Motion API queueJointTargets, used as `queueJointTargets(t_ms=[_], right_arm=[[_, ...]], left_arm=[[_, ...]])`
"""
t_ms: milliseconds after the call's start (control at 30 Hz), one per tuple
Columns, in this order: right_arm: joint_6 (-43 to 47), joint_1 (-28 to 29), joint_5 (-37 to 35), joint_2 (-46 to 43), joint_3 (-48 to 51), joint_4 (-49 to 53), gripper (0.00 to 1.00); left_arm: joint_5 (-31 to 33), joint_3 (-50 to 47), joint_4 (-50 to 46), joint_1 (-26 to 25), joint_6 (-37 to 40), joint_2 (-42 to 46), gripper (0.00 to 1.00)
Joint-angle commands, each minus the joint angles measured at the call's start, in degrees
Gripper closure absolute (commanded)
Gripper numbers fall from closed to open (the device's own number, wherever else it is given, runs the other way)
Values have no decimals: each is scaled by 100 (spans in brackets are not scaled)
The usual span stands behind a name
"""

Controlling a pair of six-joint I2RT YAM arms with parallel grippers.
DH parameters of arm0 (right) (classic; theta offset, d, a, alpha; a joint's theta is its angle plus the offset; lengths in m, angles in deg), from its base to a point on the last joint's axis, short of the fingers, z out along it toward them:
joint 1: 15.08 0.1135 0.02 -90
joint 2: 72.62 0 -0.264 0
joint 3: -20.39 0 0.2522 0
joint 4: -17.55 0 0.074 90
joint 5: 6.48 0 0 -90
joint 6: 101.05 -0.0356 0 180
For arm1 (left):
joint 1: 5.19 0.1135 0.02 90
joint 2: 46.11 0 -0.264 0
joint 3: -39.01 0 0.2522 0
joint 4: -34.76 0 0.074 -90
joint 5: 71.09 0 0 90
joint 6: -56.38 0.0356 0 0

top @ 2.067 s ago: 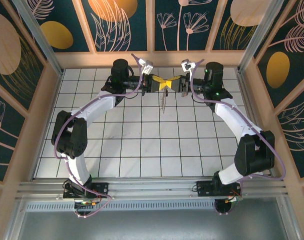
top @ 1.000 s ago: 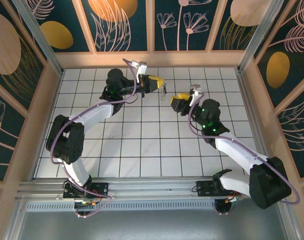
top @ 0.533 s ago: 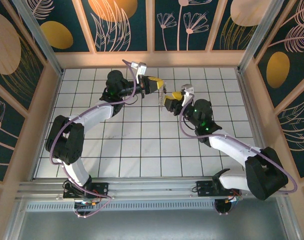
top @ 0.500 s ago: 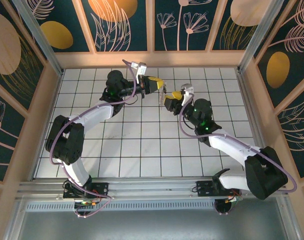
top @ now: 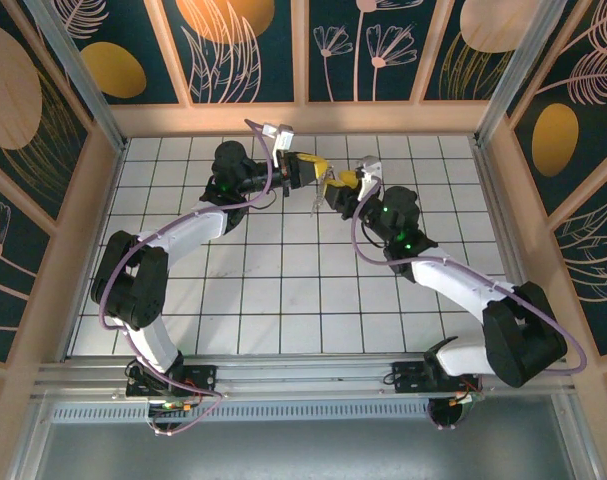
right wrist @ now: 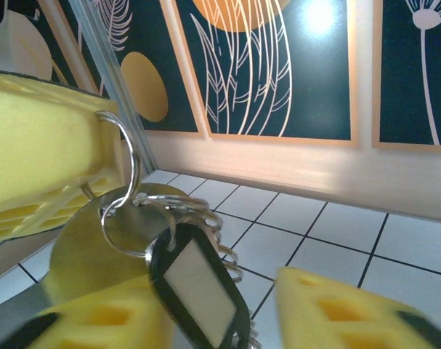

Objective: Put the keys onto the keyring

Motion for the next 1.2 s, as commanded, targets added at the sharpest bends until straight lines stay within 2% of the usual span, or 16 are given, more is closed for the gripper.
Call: queueJointTargets(t_ms=[0,100,267,767,1167], right_arm=[[123,26,53,35,-163,-180,73],[175,26,72,-74,-76,-122,87],[285,132,98,-311,101,56,100],[653,132,-258,-896,114,994,100],[930,132,-488,-934,-413,1795,100]], left_arm=[[-50,56,366,-45,-70,206,100],[-34,90,326,-45,-49,202,100],[-33,160,269,-45,-13,201,100],[-37,205,174,-45,129,202,100],[-85,161,-452,-45,859,401,100]])
